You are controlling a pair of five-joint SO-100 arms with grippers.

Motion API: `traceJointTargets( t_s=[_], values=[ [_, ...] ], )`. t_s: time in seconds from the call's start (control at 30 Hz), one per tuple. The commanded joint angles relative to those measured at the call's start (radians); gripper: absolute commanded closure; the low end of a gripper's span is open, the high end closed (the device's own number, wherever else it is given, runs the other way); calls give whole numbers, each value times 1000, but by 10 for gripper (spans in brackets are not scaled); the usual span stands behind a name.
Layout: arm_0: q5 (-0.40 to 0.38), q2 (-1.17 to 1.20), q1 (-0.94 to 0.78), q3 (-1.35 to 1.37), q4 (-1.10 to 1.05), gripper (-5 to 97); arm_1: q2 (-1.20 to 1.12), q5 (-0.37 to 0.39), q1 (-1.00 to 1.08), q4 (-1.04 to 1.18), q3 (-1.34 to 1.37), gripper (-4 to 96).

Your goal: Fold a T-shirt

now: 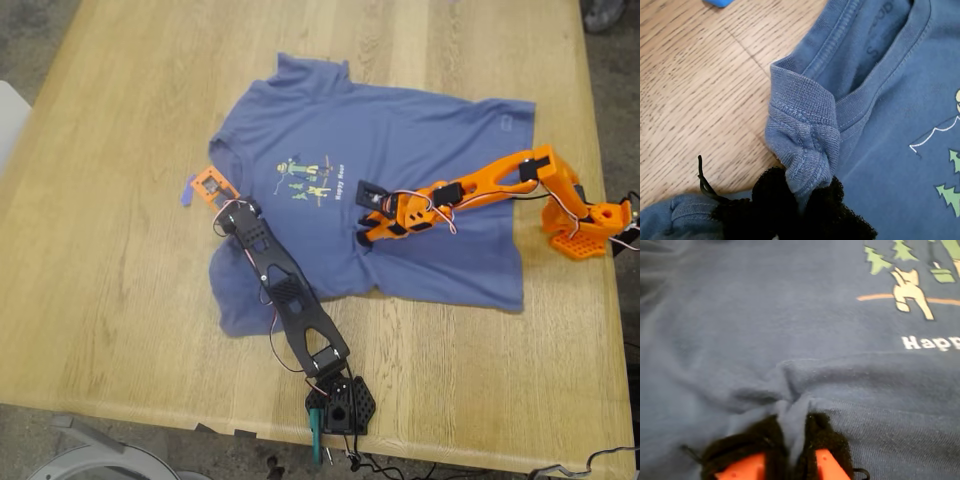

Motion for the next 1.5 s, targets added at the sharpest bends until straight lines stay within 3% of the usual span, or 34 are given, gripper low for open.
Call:
traceJointTargets(
  t_s=[0.0, 0.63, 1.47],
  values=[
    [-2, 209, 29, -81, 6, 918, 32, -18, -8, 18, 54, 911],
    [3, 426, 282, -83, 92, 918, 400, -8, 167, -58, 500, 914],
    [8, 548, 853, -78, 135, 918, 502, 11, 495, -74, 348, 913]
  ],
)
